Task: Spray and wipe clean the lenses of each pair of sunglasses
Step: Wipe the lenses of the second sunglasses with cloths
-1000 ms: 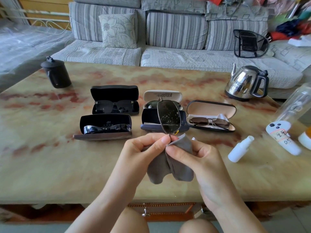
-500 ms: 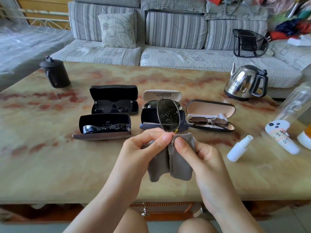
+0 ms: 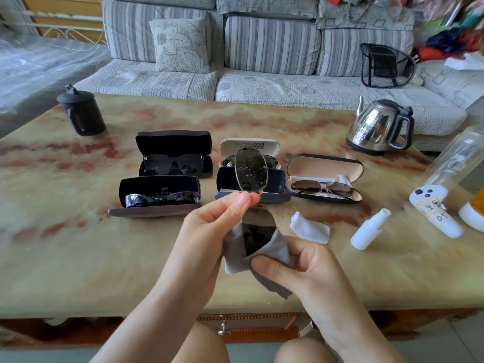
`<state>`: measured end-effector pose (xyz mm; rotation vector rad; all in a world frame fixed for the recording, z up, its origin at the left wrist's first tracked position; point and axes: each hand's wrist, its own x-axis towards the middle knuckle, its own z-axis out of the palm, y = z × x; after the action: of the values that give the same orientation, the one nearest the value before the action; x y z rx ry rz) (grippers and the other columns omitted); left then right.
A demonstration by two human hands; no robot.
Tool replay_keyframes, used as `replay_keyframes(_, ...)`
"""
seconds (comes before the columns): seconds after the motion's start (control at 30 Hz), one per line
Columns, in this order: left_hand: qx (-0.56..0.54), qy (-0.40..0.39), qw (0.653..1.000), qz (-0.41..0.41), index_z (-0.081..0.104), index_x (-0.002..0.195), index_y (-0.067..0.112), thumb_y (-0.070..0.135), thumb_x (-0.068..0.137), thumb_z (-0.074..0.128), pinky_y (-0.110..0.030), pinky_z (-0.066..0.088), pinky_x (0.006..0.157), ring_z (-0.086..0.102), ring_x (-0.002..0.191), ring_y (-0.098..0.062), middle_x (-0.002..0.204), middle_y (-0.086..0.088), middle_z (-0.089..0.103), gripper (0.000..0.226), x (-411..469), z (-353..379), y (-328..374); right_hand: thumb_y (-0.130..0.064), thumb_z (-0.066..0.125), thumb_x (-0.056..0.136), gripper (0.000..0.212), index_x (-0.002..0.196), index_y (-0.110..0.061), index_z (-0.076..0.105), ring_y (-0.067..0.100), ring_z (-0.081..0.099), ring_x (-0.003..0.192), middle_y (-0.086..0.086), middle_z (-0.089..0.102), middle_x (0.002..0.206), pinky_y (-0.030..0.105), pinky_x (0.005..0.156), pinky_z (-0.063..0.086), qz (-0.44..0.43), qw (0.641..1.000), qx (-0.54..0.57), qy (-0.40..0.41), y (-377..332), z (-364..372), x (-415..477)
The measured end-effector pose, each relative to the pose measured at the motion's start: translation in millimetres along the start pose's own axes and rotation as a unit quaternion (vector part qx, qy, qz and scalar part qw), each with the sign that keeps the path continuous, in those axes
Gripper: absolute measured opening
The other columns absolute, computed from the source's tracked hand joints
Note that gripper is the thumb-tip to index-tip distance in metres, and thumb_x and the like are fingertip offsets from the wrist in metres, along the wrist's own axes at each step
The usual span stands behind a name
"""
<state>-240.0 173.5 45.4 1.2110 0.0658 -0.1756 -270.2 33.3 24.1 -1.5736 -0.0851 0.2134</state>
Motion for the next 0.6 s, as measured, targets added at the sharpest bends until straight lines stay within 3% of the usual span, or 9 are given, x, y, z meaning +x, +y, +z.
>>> replay_keyframes(0.1,0.028,-0.003,1.0,0.013,0.075,0.086,0.014,0.037,0.071,0.063,-0.016,0.046,0.05,0.057,0.046,-0.008,0.058,0.0,0.064,0.031,0.2,-1.0,-0.6,-0.031,0.079,0.059,0.012,0.065,-0.021,0.075,0.016,0.045,0.052,0.001,0.063,0.056,0.02,0.049,0.035,0.003,1.0,0.009,0.001,-6.1,1.3,3.0)
replay_keyframes(0.23,0.046,-0.017,0.998,0.026,0.077,0.079,0.016,0.042,0.064,0.066,-0.016,0.049,0.061,0.064,0.068,-0.01,0.077,-0.004,0.072,0.031,2.4,-3.0,-3.8,-0.031,0.077,0.056,0.028,0.076,-0.011,0.078,0.01,0.064,0.064,0.004,0.073,0.071,0.017,0.058,0.049,-0.007,0.997,0.07,0.039,-12.3,2.7,10.9)
replay_keyframes(0.33,0.055,-0.035,0.997,0.031,0.078,0.078,0.017,0.041,0.068,0.065,-0.015,0.047,0.059,0.063,0.068,-0.012,0.073,-0.006,0.071,0.029,1.5,-2.9,-5.7,-0.025,0.073,0.065,0.019,0.078,-0.012,0.079,0.006,0.066,0.072,0.001,0.074,0.074,0.012,0.065,0.049,-0.019,0.992,0.115,0.055,-18.1,5.0,17.4)
replay_keyframes(0.43,0.032,-0.037,0.998,0.033,0.078,0.078,0.016,0.035,0.073,0.062,-0.015,0.049,0.056,0.065,0.07,-0.01,0.076,-0.006,0.072,0.025,1.0,-4.3,-4.4,-0.024,0.073,0.066,0.022,0.083,-0.011,0.08,0.005,0.066,0.075,0.002,0.075,0.079,0.012,0.066,0.049,-0.022,0.988,0.137,0.062,-19.0,9.8,20.5)
replay_keyframes(0.6,0.035,-0.037,0.998,0.038,0.075,0.082,0.009,0.034,0.073,0.062,-0.018,0.05,0.06,0.063,0.072,-0.011,0.077,-0.006,0.069,0.029,0.6,-6.7,-2.5,-0.032,0.075,0.06,0.03,0.083,-0.013,0.079,0.008,0.065,0.07,0.005,0.075,0.077,0.015,0.062,0.049,-0.02,0.995,0.085,0.056,-16.2,11.7,17.7)
